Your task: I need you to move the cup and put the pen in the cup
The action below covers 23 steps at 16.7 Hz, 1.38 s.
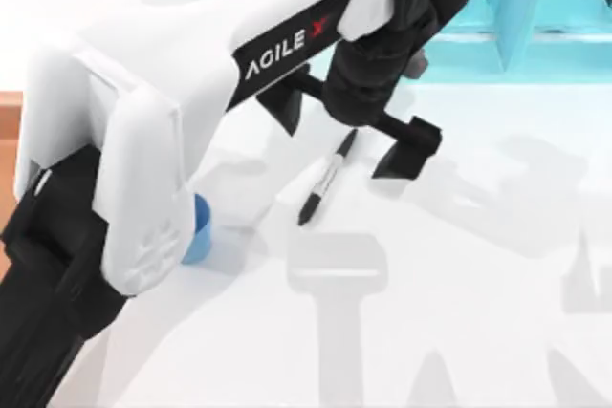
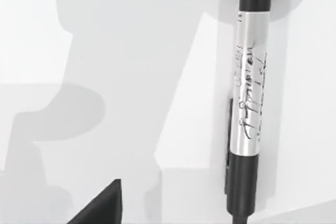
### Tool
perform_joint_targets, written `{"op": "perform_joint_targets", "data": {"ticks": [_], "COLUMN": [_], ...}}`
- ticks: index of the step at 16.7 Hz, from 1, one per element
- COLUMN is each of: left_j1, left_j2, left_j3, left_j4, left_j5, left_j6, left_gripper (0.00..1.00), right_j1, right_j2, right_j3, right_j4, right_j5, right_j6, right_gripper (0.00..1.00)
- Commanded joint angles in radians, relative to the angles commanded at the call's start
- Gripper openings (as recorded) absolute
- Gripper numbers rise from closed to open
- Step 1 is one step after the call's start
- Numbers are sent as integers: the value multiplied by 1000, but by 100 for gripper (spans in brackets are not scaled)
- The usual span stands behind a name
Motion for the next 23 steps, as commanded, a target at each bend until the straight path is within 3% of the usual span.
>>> {"op": "perform_joint_targets", "data": {"ticks": [5,14,19,23], "left_j1": [7,43,45,45], "left_j2": [3,61,64,64], "left_j3": [-29,-252,-268,-268], "left_j4": [32,323,342,342], "left_j5": [1,3,3,3], "left_j6": [5,44,47,47], "left_gripper": [100,100,100,70], "right_j1": [0,0,0,0], "right_j2": [0,0,0,0], "right_j3": [0,0,0,0], "right_j4": [0,0,0,0], "right_j5": [0,0,0,0], "right_j6": [0,0,0,0], "right_gripper": [100,100,100,100]}}
